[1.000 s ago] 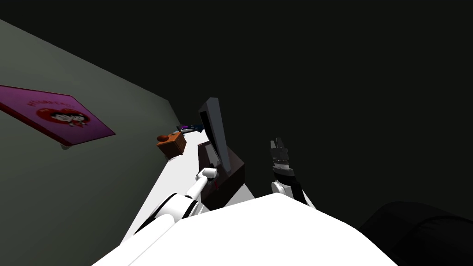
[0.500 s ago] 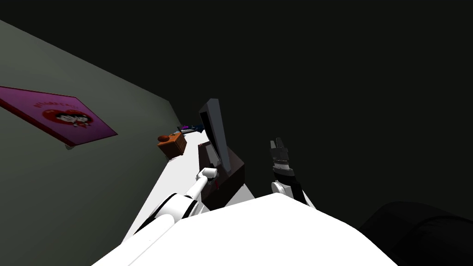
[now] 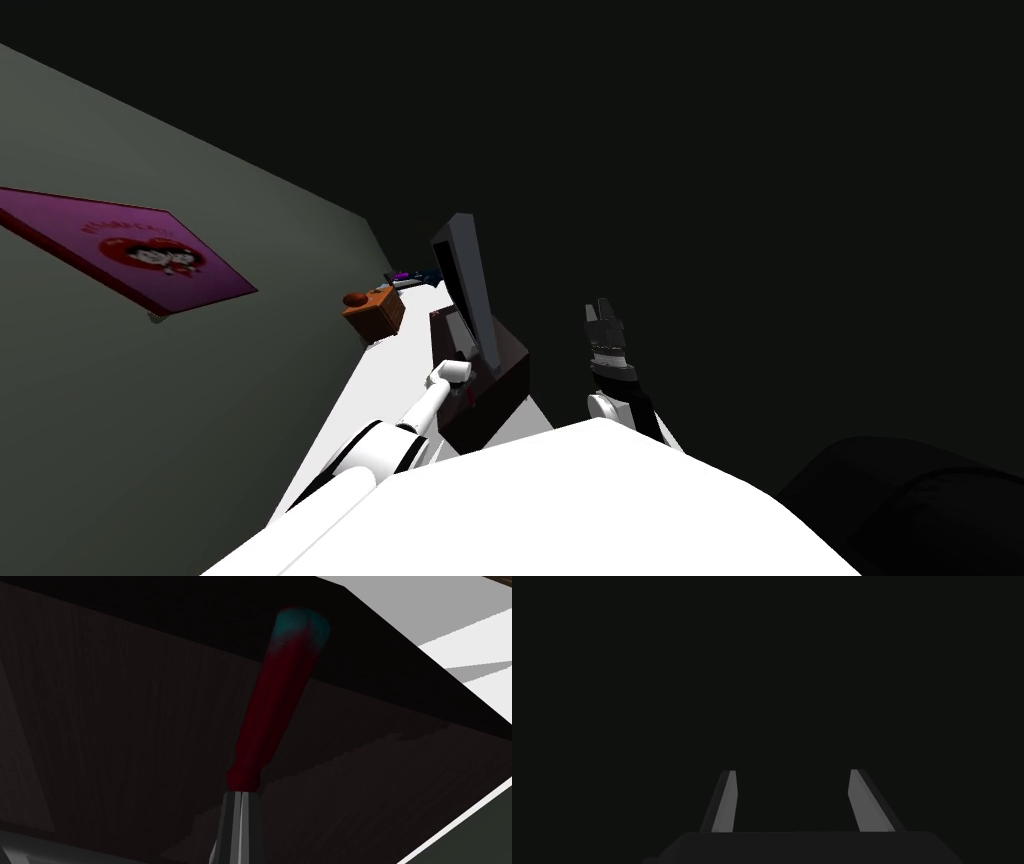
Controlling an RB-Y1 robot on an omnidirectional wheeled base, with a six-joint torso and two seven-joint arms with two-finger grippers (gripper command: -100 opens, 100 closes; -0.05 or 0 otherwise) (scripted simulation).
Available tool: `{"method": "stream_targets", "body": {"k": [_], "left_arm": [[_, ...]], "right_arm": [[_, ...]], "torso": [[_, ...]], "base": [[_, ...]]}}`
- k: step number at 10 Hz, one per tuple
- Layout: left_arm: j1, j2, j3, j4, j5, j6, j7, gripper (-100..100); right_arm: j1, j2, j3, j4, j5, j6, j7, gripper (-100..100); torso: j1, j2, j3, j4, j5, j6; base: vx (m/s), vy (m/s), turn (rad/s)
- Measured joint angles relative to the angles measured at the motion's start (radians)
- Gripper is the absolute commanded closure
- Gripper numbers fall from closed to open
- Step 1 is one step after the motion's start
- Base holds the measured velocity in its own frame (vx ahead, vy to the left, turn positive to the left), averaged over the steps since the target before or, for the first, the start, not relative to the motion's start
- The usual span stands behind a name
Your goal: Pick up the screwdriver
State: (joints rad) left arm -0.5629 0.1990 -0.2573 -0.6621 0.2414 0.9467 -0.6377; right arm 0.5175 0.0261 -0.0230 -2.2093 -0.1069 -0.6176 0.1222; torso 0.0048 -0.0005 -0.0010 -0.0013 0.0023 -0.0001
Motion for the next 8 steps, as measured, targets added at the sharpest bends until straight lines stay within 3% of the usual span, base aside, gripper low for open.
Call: {"method": "stream_targets", "body": {"k": [1, 4, 5, 6, 8], "left_arm": [[-0.014, -0.014, -0.007, 0.016, 0.005, -0.013, -0.018, -100], [-0.009, -0.051, -0.035, -0.016, 0.006, -0.034, -0.061, -100], [-0.008, -0.052, -0.036, -0.018, 0.006, -0.034, -0.064, 0], [-0.008, -0.051, -0.036, -0.017, 0.006, -0.034, -0.064, -100], [0.014, -0.055, -0.038, -0.013, -0.01, -0.059, -0.051, -100]], "right_arm": [[0.0, 0.0, 0.0, 0.0, 0.0, 0.0, 0.0, 0], [0.0, 0.0, 0.0, 0.0, 0.0, 0.0, 0.0, 0], [0.0, 0.0, 0.0, 0.0, 0.0, 0.0, 0.0, 0], [0.0, 0.0, 0.0, 0.0, 0.0, 0.0, 0.0, 0], [0.0, 0.0, 0.0, 0.0, 0.0, 0.0, 0.0, 0]], "torso": [[0.002, 0.002, 0.001, 0.001, 0.0, 0.0], [0.004, 0.004, 0.002, 0.001, 0.001, 0.0], [0.001, 0.001, 0.001, 0.001, 0.0, -0.001], [-0.002, -0.002, -0.001, 0.0, 0.0, -0.001], [-0.003, -0.006, -0.003, -0.001, -0.001, -0.001]], "base": [[-0.12, 0.122, -0.072], [-0.086, 0.103, -0.078], [-0.009, 0.011, 0.002], [0.026, 0.004, -0.067], [0.043, 0.009, -0.042]]}}
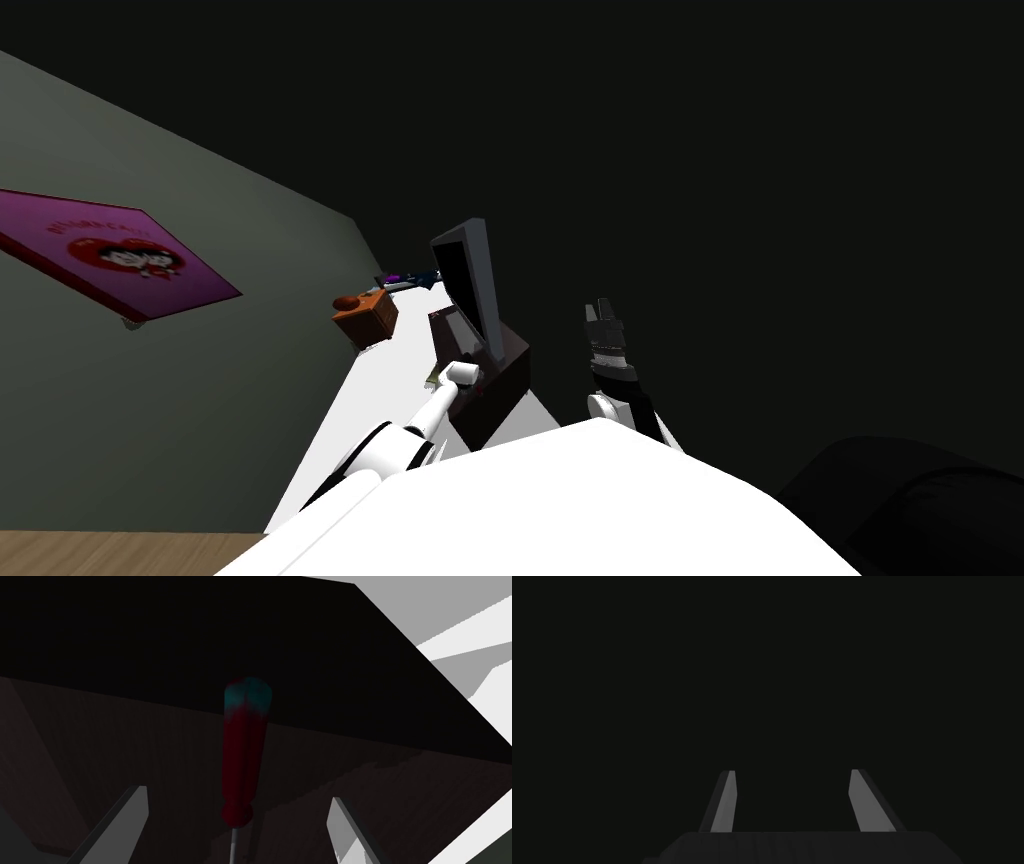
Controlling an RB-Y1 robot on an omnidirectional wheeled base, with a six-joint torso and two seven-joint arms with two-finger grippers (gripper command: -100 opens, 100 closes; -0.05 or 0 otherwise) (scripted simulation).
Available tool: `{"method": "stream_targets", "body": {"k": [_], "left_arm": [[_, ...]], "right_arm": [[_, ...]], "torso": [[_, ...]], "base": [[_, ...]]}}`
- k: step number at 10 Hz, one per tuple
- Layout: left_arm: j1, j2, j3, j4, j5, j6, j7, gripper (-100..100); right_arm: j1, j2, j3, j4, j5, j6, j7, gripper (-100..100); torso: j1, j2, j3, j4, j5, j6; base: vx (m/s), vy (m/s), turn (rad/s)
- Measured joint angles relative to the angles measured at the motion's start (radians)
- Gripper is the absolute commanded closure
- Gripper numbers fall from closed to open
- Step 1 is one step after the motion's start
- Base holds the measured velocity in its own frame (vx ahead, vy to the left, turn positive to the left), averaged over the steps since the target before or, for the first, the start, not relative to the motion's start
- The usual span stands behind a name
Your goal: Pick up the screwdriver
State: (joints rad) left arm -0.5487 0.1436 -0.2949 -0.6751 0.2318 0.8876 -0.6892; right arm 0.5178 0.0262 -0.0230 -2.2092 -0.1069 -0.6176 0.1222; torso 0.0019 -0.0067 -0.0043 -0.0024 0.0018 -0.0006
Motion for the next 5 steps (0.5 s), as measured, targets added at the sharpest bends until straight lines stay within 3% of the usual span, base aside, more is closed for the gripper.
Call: {"method": "stream_targets", "body": {"k": [2, 3, 5], "left_arm": [[0.002, -0.007, 0.001, 0.039, -0.008, -0.038, 0.006, -100], [0.002, -0.008, 0.001, 0.043, -0.008, -0.044, 0.006, 100], [0.001, -0.007, 0.001, 0.042, -0.008, -0.043, 0.006, 100]], "right_arm": [[0.0, 0.0, 0.0, 0.0, 0.0, 0.0, 0.0, 0], [0.0, 0.0, 0.0, 0.0, 0.0, 0.0, 0.0, 0], [0.0, 0.0, 0.0, 0.0, 0.0, 0.0, 0.0, 0]], "torso": [[0.0, -0.001, 0.0, 0.0, 0.0, 0.0], [0.0, 0.0, 0.0, 0.0, 0.0, 0.0], [0.0, 0.001, 0.0, 0.0, 0.001, 0.001]], "base": [[0.029, 0.004, -0.023], [0.0, 0.0, 0.0], [0.0, 0.0, 0.0]]}}
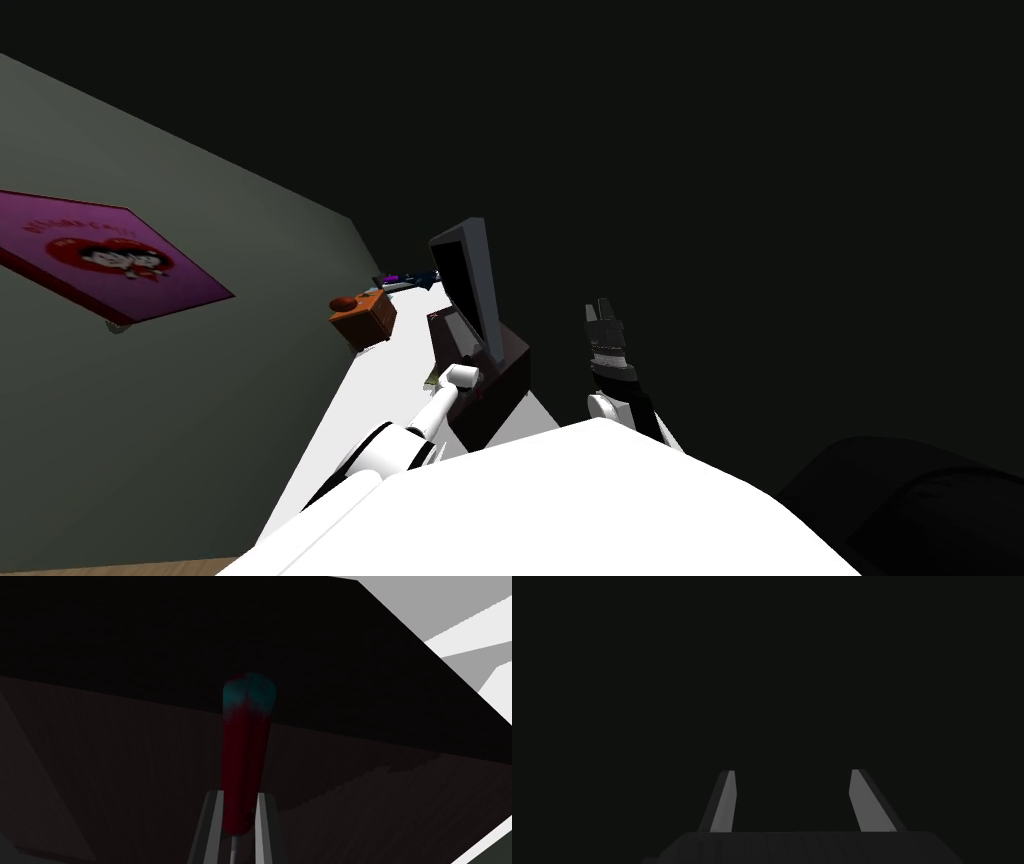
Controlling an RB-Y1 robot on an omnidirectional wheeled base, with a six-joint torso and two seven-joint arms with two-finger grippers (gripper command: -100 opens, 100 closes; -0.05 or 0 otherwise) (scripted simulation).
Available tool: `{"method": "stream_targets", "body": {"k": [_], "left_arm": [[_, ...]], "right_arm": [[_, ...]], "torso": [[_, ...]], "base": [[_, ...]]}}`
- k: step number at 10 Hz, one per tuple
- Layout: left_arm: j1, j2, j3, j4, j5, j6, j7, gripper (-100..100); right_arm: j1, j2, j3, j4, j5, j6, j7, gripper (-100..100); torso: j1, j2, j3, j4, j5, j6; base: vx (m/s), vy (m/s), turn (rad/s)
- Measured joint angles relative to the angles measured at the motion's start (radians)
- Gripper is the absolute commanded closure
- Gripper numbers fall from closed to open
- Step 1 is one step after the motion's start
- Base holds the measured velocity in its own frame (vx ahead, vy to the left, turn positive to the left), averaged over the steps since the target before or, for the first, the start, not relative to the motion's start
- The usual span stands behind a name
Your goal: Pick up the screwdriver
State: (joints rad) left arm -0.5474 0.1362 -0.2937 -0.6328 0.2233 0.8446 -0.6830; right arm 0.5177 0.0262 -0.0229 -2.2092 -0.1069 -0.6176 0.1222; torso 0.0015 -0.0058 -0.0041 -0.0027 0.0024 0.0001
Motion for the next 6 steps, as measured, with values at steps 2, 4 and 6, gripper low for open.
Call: {"method": "stream_targets", "body": {"k": [2, 4, 6], "left_arm": [[0.0, 0.0, 0.0, 0.0, 0.0, 0.0, 0.0, 100], [0.0, 0.0, 0.0, 0.0, 0.0, 0.0, 0.0, 100], [-0.011, 0.005, 0.0, -0.023, 0.012, 0.031, -0.009, 100]], "right_arm": [[0.0, 0.0, 0.0, 0.0, 0.0, 0.0, 0.0, 0], [0.0, 0.0, 0.0, 0.0, 0.0, 0.0, 0.0, 0], [0.0, 0.0, 0.0, 0.0, 0.0, 0.0, 0.0, 0]], "torso": [[0.0, -0.002, -0.001, -0.001, 0.0, 0.0], [0.0, -0.002, -0.001, -0.001, 0.0, 0.0], [0.0, 0.001, 0.0, 0.0, 0.0, 0.0]], "base": [[0.0, 0.0, 0.0], [-0.014, -0.004, 0.032], [-0.05, -0.01, 0.05]]}}
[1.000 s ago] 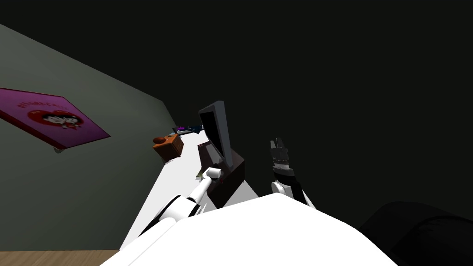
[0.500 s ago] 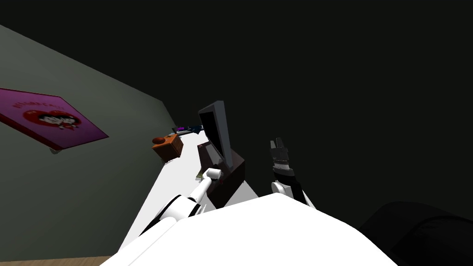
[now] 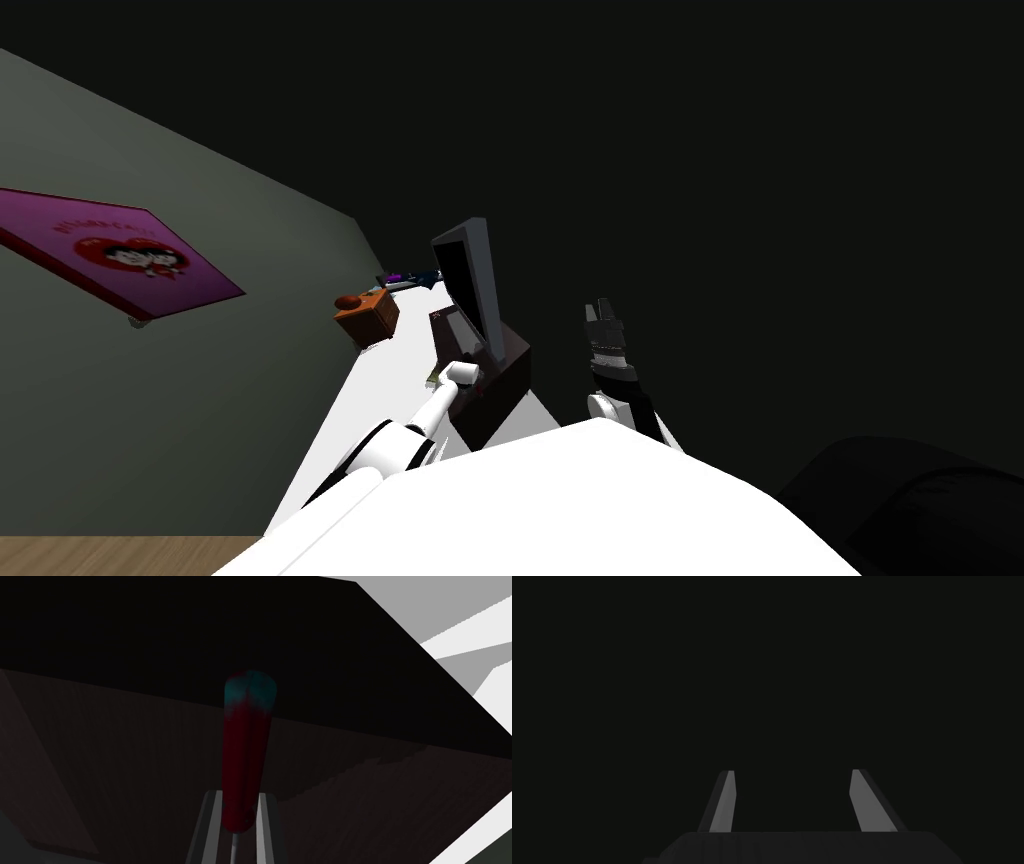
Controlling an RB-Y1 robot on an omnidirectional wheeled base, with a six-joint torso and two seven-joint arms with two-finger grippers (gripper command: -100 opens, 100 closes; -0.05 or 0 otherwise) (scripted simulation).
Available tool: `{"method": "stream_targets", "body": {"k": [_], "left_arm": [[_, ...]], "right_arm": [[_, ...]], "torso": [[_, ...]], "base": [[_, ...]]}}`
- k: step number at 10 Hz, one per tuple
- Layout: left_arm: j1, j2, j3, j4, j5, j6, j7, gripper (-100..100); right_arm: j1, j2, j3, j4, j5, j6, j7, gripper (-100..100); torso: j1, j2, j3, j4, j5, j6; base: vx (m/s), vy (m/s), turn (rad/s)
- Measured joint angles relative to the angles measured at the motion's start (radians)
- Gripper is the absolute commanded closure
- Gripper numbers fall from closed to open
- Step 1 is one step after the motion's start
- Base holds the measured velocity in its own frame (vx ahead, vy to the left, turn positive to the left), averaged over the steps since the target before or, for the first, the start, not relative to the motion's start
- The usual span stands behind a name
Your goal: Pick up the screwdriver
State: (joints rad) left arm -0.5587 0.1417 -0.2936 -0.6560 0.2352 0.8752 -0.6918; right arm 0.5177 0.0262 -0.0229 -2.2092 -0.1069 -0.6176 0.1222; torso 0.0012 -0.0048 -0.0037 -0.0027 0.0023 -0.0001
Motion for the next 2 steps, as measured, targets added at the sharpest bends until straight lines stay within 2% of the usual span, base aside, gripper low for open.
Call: {"method": "stream_targets", "body": {"k": [1, 2], "left_arm": [[-0.002, 0.004, 0.0, -0.018, 0.005, 0.019, -0.004, 100], [-0.003, 0.004, 0.0, -0.02, 0.006, 0.024, -0.005, 0]], "right_arm": [[0.0, 0.0, 0.0, 0.0, 0.0, 0.0, 0.0, 0], [0.0, 0.0, 0.0, 0.0, 0.0, 0.0, 0.0, 0]], "torso": [[0.0, 0.001, 0.001, 0.0, 0.0, 0.0], [0.0, 0.0, 0.0, 0.0, 0.0, 0.0]], "base": [[-0.023, -0.006, 0.004], [0.0, 0.0, 0.0]]}}
